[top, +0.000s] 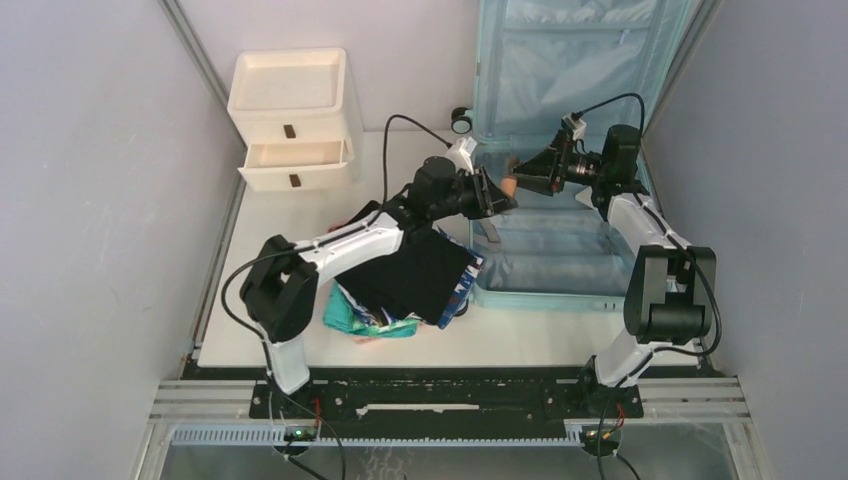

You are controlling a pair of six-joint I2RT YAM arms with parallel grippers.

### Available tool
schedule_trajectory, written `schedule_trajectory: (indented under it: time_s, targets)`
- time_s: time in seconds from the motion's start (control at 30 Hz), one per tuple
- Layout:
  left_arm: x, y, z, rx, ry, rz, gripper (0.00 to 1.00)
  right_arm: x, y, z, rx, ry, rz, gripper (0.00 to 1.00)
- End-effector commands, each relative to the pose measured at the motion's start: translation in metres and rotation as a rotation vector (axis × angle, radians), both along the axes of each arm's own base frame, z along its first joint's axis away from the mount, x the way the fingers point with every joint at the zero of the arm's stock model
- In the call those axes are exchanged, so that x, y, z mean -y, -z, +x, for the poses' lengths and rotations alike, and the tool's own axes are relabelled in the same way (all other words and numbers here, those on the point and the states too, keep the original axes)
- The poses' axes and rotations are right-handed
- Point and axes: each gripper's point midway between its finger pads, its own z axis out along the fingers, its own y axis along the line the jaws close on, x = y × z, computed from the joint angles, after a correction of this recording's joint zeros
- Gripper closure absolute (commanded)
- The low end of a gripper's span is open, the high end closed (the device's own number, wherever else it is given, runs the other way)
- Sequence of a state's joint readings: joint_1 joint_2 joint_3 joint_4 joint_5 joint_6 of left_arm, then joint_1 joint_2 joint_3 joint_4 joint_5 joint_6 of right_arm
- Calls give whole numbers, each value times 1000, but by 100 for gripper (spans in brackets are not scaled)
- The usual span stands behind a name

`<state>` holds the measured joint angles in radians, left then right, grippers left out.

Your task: Open, take out, and arrange the luggage

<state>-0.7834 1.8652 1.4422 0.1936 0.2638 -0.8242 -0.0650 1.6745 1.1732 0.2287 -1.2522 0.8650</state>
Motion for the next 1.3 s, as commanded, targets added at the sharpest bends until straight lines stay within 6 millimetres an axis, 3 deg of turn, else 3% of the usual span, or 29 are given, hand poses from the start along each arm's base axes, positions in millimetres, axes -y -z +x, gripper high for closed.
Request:
schedule_trajectory:
  time_s: [0.0,0.07,0.23,0.53,0.7,1.0,1.27]
  targets:
    - [-38,-41,-3,120,-51,-16,100,-7,-34,-23,176,-79,-40,10]
    - [-55,-42,-4,119,-78,-11,100,-6,-37,-25,212,-87,-81,1]
    - [-112,-40,-5,100,-205,5,100,0,-44,-26,290,-76,-142,0]
    - [-285,-40,18,-22,-695,-93,100,11,-32,-25,293,-47,-188,0]
    - [-353,-46,31,-42,-879,-135,100,12,-30,-23,288,-42,-192,0]
    - [-425,-51,77,-194,-1113,-302,100,16,-28,-21,287,-30,-200,0]
    - [-459,-38,115,-328,-1336,-341,100,22,-28,-19,288,-16,-201,0]
